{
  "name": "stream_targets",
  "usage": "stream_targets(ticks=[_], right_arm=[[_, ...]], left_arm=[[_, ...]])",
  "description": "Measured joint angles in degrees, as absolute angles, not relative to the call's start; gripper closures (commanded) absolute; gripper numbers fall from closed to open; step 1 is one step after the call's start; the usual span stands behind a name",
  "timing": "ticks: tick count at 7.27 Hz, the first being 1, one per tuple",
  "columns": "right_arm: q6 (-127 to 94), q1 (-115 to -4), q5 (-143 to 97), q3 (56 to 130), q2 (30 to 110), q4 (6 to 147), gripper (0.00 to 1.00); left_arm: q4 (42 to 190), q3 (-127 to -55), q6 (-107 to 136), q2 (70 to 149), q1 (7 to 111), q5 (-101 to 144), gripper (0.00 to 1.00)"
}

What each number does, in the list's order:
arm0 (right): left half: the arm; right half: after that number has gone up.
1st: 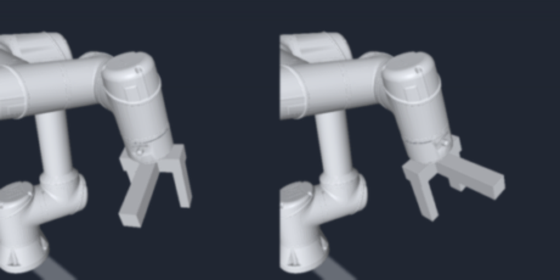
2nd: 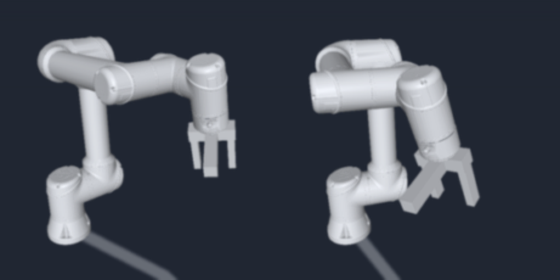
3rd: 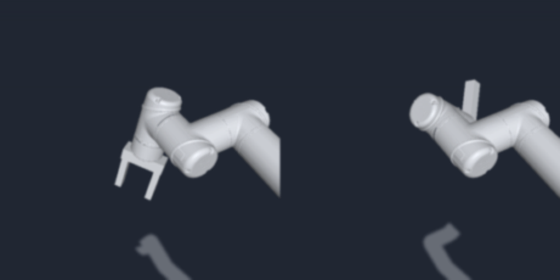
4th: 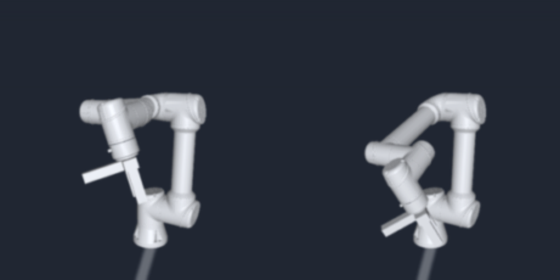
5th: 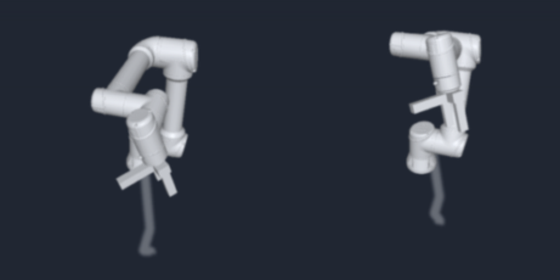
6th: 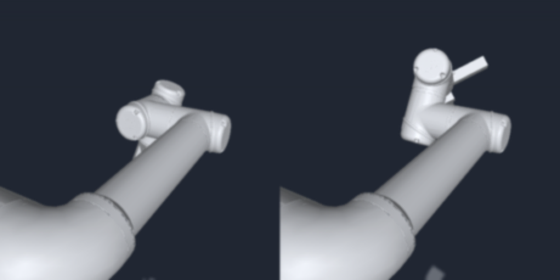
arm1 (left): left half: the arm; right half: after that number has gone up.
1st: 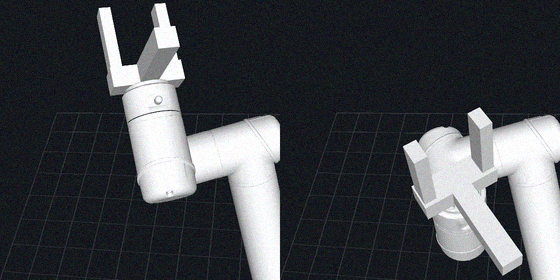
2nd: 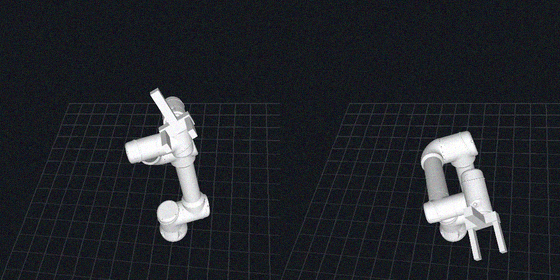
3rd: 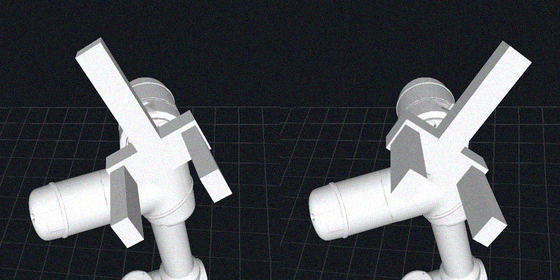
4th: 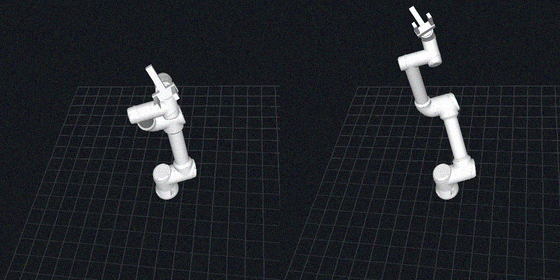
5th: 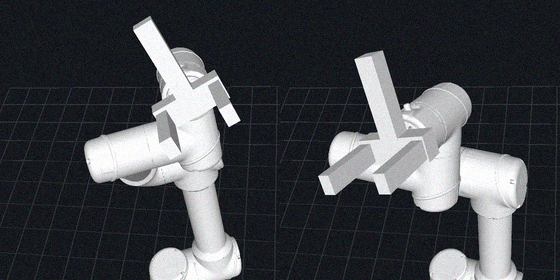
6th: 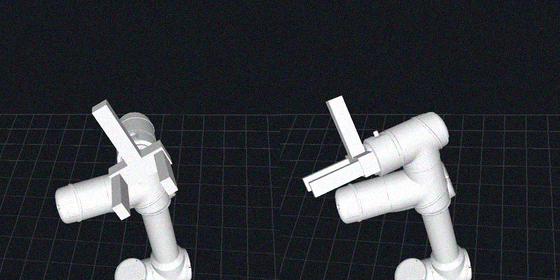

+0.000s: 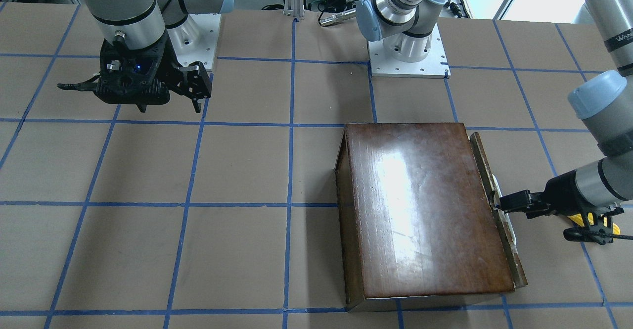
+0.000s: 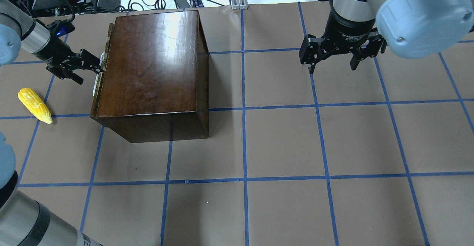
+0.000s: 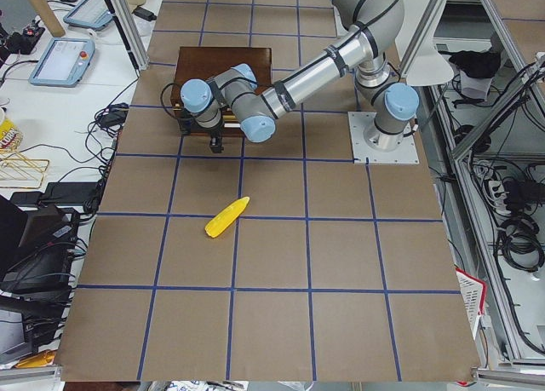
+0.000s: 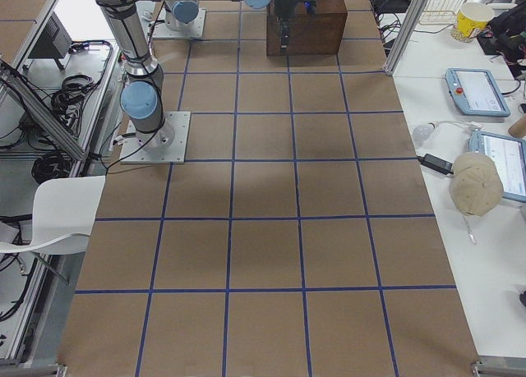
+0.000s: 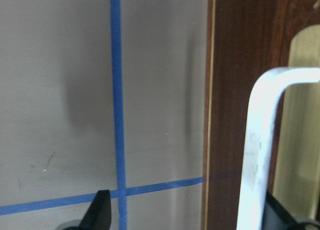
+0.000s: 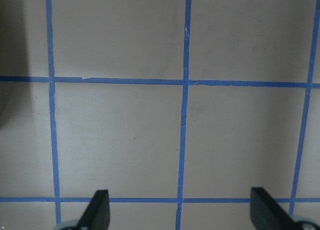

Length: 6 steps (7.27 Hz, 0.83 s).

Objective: Open drawer and put corn inside
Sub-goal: 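Pull the drawer outward from the cabinet with the left gripper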

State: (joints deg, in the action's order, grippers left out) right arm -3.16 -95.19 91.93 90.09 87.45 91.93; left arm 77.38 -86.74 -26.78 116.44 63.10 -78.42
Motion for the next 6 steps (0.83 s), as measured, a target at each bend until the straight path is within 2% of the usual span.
stream_targets(ticks=[6], right_arm=[[-3.16, -95.19, 91.93, 90.09, 87.45, 91.93, 0.0]], left_arm=[[76.99, -86.02, -27.03, 116.96, 60.88, -79.19, 0.0]])
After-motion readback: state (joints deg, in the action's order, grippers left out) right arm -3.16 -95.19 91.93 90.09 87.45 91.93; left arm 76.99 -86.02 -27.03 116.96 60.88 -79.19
